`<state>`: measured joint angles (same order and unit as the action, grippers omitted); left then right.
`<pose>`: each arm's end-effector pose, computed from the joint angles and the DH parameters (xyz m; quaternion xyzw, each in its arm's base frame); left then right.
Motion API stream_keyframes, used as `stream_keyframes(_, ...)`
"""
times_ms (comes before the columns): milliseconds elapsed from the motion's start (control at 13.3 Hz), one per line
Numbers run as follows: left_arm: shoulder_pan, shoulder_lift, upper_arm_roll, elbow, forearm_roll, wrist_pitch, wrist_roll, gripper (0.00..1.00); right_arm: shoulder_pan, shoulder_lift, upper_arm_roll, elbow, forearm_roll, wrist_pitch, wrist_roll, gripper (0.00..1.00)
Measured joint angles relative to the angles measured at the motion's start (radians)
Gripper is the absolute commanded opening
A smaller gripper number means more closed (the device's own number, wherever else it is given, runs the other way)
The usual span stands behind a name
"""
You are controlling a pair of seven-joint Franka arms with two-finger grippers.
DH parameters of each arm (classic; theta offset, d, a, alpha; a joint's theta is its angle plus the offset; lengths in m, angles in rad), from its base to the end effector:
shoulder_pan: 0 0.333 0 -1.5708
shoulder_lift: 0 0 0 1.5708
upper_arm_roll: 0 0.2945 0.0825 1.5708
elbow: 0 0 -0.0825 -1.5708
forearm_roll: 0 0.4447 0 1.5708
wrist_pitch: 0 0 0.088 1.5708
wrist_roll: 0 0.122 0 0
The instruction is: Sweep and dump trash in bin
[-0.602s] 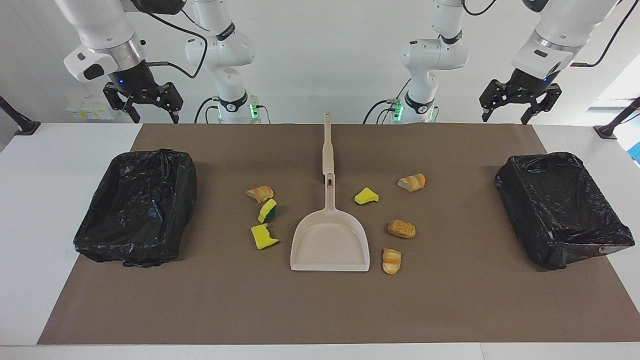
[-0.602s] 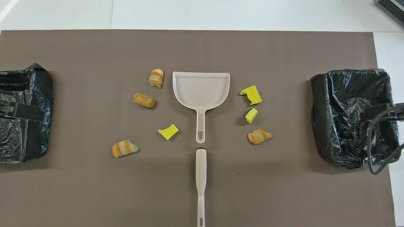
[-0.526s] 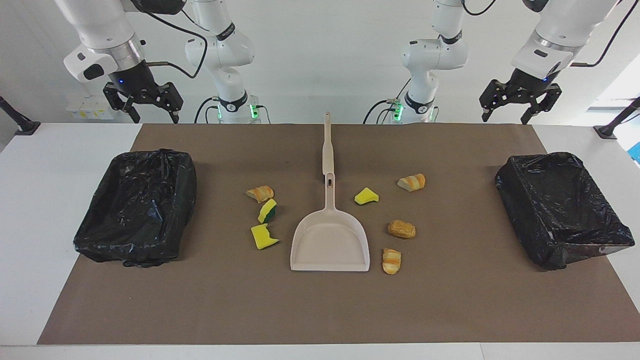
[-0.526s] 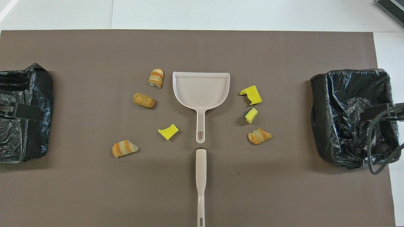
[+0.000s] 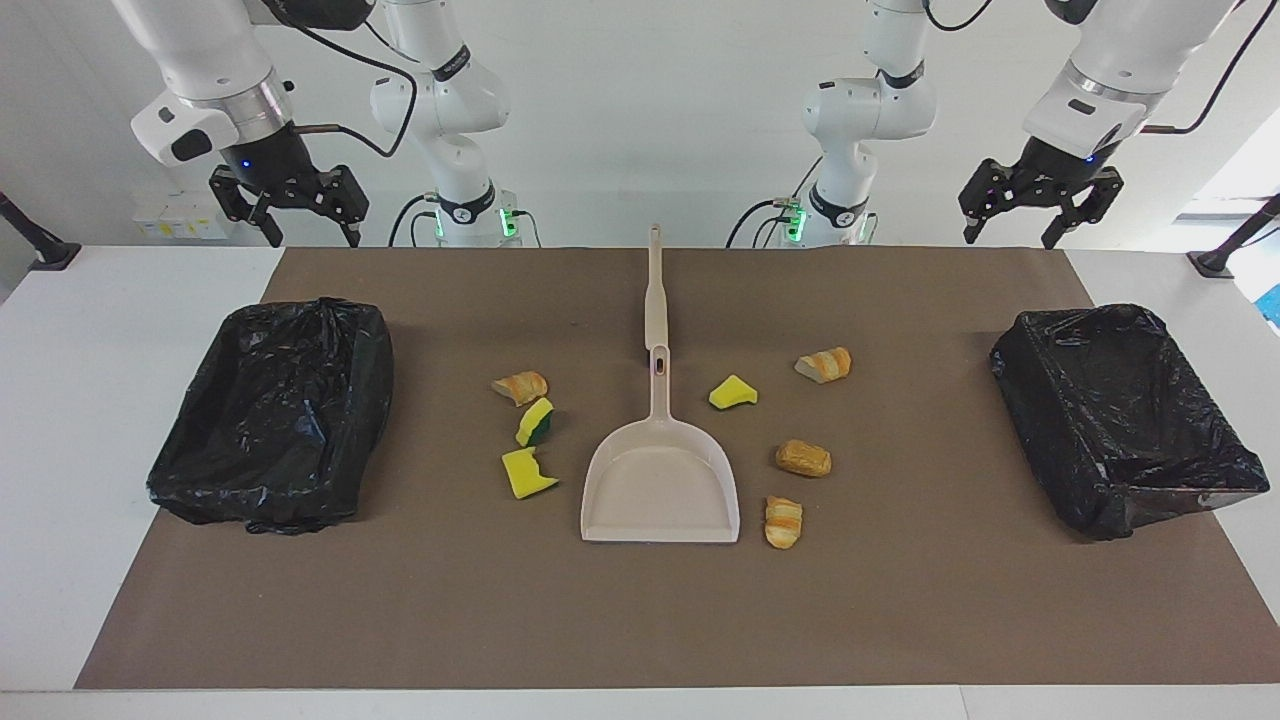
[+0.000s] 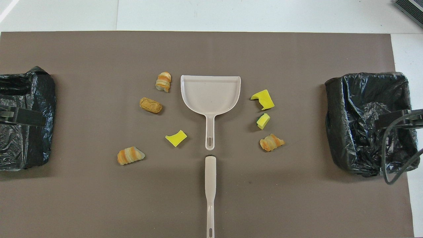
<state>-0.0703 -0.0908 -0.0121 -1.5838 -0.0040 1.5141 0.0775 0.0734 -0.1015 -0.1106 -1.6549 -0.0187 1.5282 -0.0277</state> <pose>0.5809 -0.0488 0.6305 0.9967 -0.0800 0.0105 0.0015 0.5799 -0.0266 0.6000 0.9999 -0.0047 -0.0130 0.0033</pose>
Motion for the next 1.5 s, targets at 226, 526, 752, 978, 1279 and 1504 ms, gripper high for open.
stream_keyframes(226, 0.000, 0.000, 0.000, 0.000, 0.000, 0.000, 0.000, 1.00, 0.000, -0.011, 0.000, -0.017, 0.000, 0.000, 0.000, 1.00)
stream_keyframes(526, 0.000, 0.000, 0.000, 0.000, 0.000, 0.000, 0.000, 1.00, -0.001, -0.015, 0.000, -0.023, 0.000, -0.010, 0.000, 1.00)
stream_keyframes(752, 0.000, 0.000, 0.000, 0.000, 0.000, 0.000, 0.000, 1.00, 0.000, -0.019, 0.001, -0.024, 0.000, -0.033, 0.000, 1.00)
stream_keyframes(978, -0.001, 0.000, -0.010, 0.000, -0.001, 0.000, 0.000, 1.00, 0.004, -0.016, 0.009, -0.029, 0.000, -0.023, 0.011, 1.00)
stream_keyframes(1279, -0.020, 0.000, -0.033, -0.033, -0.055, 0.007, -0.023, 1.00, 0.057, 0.063, 0.018, -0.047, 0.007, 0.059, 0.110, 1.00)
stream_keyframes(1504, -0.065, -0.012, -0.042, -0.145, -0.072, 0.119, -0.049, 1.00, 0.110, 0.183, 0.024, -0.016, 0.043, 0.101, 0.206, 1.00)
